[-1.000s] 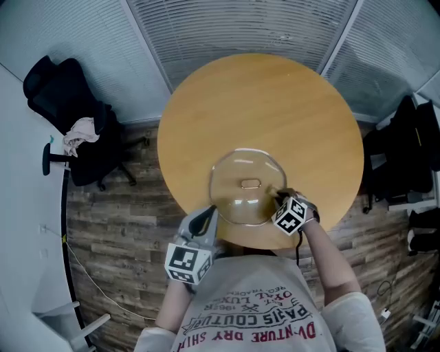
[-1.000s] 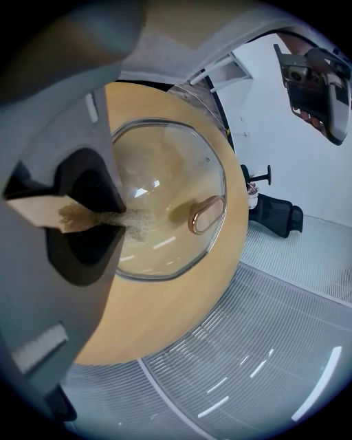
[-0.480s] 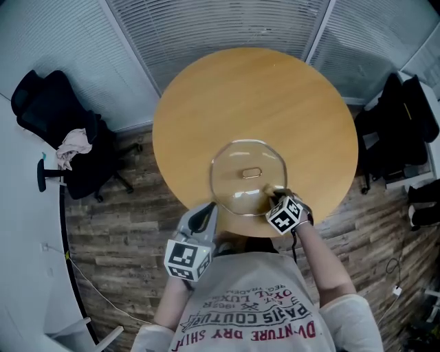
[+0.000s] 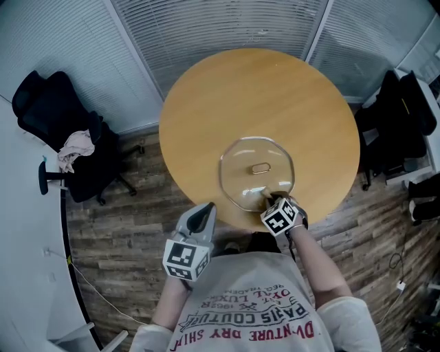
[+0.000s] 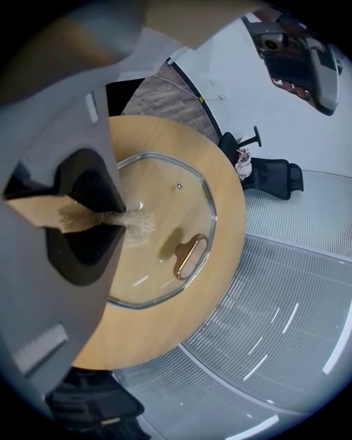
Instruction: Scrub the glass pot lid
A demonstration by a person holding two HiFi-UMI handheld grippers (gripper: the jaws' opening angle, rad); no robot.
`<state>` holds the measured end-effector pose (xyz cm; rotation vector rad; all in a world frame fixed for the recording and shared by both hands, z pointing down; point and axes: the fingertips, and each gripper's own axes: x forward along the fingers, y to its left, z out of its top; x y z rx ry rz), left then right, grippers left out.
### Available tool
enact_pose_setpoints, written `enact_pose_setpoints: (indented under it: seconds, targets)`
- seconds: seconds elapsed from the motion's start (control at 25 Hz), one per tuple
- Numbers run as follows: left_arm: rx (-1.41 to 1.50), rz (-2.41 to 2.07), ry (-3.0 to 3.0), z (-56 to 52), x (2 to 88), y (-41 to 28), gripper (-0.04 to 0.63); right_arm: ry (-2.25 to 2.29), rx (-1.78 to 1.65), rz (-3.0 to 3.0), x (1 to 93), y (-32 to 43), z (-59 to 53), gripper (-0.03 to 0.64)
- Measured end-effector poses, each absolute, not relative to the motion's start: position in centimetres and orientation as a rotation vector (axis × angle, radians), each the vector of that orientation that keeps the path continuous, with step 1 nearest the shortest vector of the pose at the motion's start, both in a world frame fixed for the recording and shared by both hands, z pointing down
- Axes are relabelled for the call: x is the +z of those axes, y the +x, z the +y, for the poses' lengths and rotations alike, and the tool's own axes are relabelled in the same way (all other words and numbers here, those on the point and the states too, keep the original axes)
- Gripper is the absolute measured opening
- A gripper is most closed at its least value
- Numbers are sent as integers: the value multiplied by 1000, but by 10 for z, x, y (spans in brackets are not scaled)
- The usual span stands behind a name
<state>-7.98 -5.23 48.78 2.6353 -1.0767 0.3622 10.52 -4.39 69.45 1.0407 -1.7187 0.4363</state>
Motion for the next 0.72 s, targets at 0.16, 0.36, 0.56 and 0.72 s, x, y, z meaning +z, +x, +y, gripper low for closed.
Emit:
enact_pose_setpoints:
  seconds: [0.16, 0.36, 0.56, 0.72]
  targets:
    - [360, -1095, 2625, -49, 489, -98, 8, 1037, 447, -1719, 694, 85, -42, 58]
    - [352, -1109, 2608, -46, 490, -116, 8, 1038, 454, -1725, 696, 58, -37, 58]
    - [357, -1103, 2607, -41, 491, -121, 8, 987, 453, -1775, 697, 33, -29, 58]
    - [358, -1116, 2609, -40, 490, -122, 8, 956, 487, -1854, 695, 17, -25, 58]
